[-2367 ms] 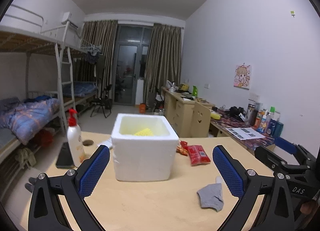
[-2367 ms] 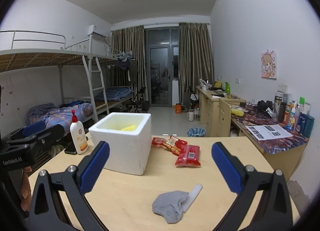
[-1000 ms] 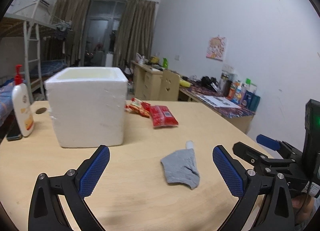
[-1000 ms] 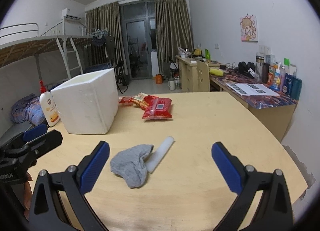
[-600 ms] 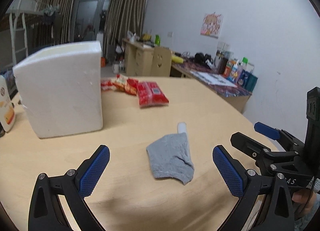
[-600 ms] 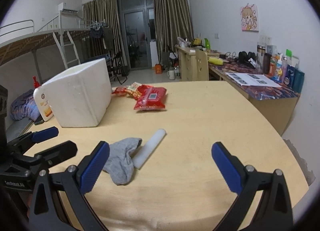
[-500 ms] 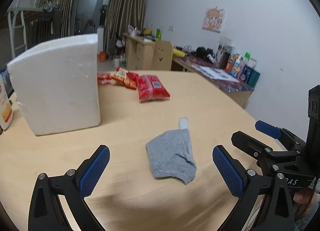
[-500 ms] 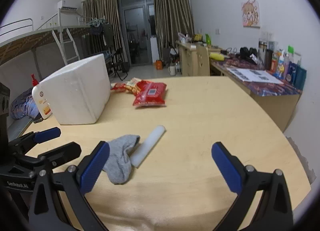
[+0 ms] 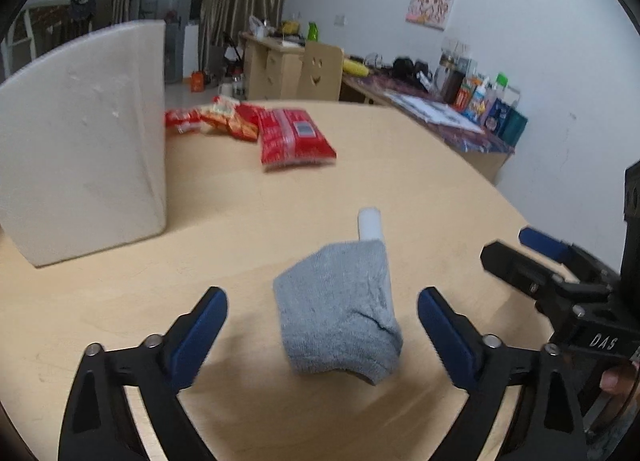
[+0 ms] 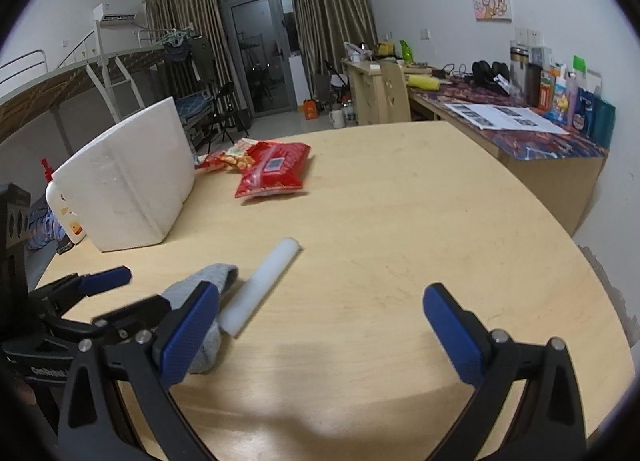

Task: Organize soft objects
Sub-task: 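Close the left tool on the grey sock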

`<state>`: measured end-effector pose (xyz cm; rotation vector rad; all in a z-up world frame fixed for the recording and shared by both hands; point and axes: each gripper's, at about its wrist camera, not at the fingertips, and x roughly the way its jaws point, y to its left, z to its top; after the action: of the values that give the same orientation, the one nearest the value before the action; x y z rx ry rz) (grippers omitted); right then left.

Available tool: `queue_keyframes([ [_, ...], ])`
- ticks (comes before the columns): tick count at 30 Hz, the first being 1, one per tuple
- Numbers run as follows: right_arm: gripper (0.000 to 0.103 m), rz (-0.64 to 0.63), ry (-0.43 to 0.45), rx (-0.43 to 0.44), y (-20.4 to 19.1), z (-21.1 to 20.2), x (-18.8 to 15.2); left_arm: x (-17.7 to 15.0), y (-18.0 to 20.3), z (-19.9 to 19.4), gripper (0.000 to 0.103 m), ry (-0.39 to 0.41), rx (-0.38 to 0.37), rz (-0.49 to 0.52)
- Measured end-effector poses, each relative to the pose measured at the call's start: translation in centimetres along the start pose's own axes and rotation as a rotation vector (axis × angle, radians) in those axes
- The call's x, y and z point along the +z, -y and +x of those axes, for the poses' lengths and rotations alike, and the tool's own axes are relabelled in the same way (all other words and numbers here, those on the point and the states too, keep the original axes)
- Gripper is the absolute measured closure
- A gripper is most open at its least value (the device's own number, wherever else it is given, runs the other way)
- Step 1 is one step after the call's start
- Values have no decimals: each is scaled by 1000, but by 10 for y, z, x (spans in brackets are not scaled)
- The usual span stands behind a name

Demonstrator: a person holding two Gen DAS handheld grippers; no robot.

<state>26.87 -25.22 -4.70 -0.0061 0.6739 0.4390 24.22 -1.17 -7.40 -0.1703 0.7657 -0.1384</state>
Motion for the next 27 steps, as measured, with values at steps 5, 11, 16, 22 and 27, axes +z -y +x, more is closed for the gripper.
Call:
queue_keyframes([
  [5,0,-7,-13,11,2,6,2,-2,2,13,16,-45,3,-2],
  [11,0,-11,-24,27,2,10,2,-4,6,21,25,-78,2,11],
  [16,0,-11,-24,39,3,10,3,-4,8,27,35,-102,-2,20],
  [22,0,-4,-29,42,5,12,2,-6,9,33,52,-129,-2,34],
  [27,0,-2,-34,39,5,13,2,-7,11,34,62,-131,9,48],
])
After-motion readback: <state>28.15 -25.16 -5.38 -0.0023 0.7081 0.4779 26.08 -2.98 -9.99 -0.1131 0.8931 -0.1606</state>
